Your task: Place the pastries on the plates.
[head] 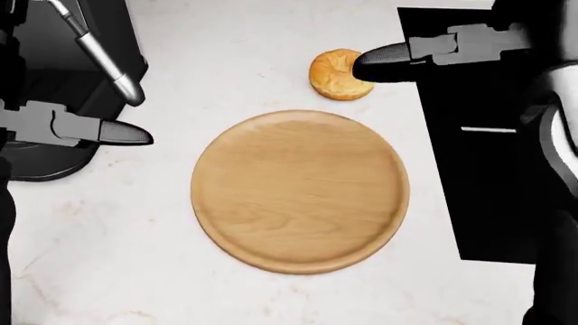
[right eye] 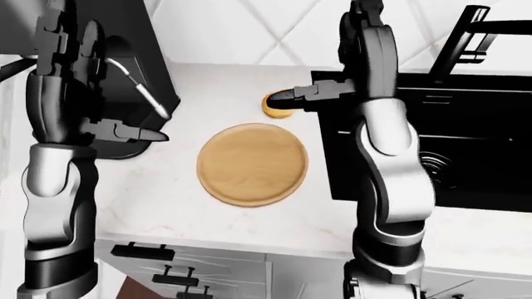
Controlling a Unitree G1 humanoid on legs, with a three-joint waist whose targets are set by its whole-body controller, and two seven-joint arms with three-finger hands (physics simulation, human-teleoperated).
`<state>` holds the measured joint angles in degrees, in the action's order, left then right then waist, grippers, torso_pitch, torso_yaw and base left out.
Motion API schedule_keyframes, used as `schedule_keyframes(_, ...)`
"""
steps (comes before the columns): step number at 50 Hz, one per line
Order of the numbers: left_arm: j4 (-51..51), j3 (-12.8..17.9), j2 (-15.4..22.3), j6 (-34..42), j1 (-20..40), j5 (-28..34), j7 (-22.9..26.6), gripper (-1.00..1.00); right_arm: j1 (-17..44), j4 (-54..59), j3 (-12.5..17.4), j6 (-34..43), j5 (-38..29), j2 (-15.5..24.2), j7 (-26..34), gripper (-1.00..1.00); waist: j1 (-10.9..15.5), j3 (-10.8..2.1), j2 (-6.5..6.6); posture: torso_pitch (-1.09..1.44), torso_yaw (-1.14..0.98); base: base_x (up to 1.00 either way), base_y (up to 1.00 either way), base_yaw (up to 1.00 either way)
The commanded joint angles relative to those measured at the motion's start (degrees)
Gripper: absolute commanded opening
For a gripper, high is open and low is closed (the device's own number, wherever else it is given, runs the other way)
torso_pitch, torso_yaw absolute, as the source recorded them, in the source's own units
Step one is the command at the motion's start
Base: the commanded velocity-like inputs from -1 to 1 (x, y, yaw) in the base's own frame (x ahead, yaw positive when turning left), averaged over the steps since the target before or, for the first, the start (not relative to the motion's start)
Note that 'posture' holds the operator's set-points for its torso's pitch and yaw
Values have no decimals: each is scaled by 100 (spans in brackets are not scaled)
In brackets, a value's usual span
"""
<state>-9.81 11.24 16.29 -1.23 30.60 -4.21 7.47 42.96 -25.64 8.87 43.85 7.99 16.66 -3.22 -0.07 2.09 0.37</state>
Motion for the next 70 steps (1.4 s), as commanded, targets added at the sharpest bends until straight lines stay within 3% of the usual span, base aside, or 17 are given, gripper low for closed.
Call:
schedule_keyframes(1, -88, 118, 58, -12, 101, -27, -107, 100, 405, 225, 8, -121, -153, 110, 112, 100, 17, -113, -14, 0, 0, 0, 0, 0)
schedule_keyframes(7, -153, 159, 74, 246, 152, -206, -234, 100, 1448, 1693, -101, -421, -476, 254, 433, 100, 9, -109, 11, 0, 0, 0, 0, 0)
schedule_keyframes(13, -215, 214, 126, 432, 144, -359, -379, 100, 2479, 3535, -179, -1214, -769, 298, 697, 100, -13, -109, 49, 0, 0, 0, 0, 0)
schedule_keyframes(17, -259, 243, 162, 472, 105, -375, -401, 100, 3071, 4850, -215, -1913, -861, 265, 840, 100, -32, -116, 76, 0, 0, 0, 0, 0)
schedule_keyframes(23, -410, 288, 207, 787, 167, -517, -491, 100, 4082, 7821, -209, -3650, -1064, 298, 891, 100, -57, -131, 114, 0, 0, 0, 0, 0)
schedule_keyframes(29, -770, 398, 329, 1189, 180, -687, -521, 100, 4343, 9581, -172, -4679, -1243, 245, 813, 100, -56, -151, 119, 0, 0, 0, 0, 0)
schedule_keyframes(33, -1049, 505, 486, 1469, 182, -772, -548, 100, 4298, 9933, 6, -4927, -1262, 171, 723, 100, -54, -153, 123, 0, 0, 0, 0, 0)
schedule_keyframes(40, -2189, 784, 903, 2637, 160, -1080, -505, 100, 4238, 10152, 177, -5074, -1386, 37, 589, 100, -66, -130, 140, 0, 0, 0, 0, 0)
schedule_keyframes(44, -3117, 1226, 1090, 3429, 23, -1525, -581, 100, 4187, 10217, 264, -5151, -1517, -24, 520, 100, -92, -107, 152, 0, 0, 0, 0, 0)
schedule_keyframes(49, -4017, 1818, 1364, 4110, 118, -2542, -1151, 100, 4115, 10252, 379, -5288, -1598, -79, 378, 100, -90, -77, 172, 0, 0, 0, 0, 0)
schedule_keyframes(53, -4163, 1974, 1650, 4119, 110, -3082, -1544, 100, 4131, 10265, 443, -5304, -1615, -121, 352, 100, -74, -55, 189, 0, 0, 0, 0, 0)
schedule_keyframes(60, -4053, 1941, 2051, 3804, -8, -3246, -1718, 100, 4214, 10286, 519, -5224, -1615, -199, 360, 100, -61, -7, 225, 1, 0, 0, 0, 0)
schedule_keyframes(70, -3971, 1956, 2288, 3686, -31, -3447, -1864, 100, 4364, 10315, 489, -4777, -1913, -232, 55, 100, -58, 142, 246, 6, 0, 0, 0, 0)
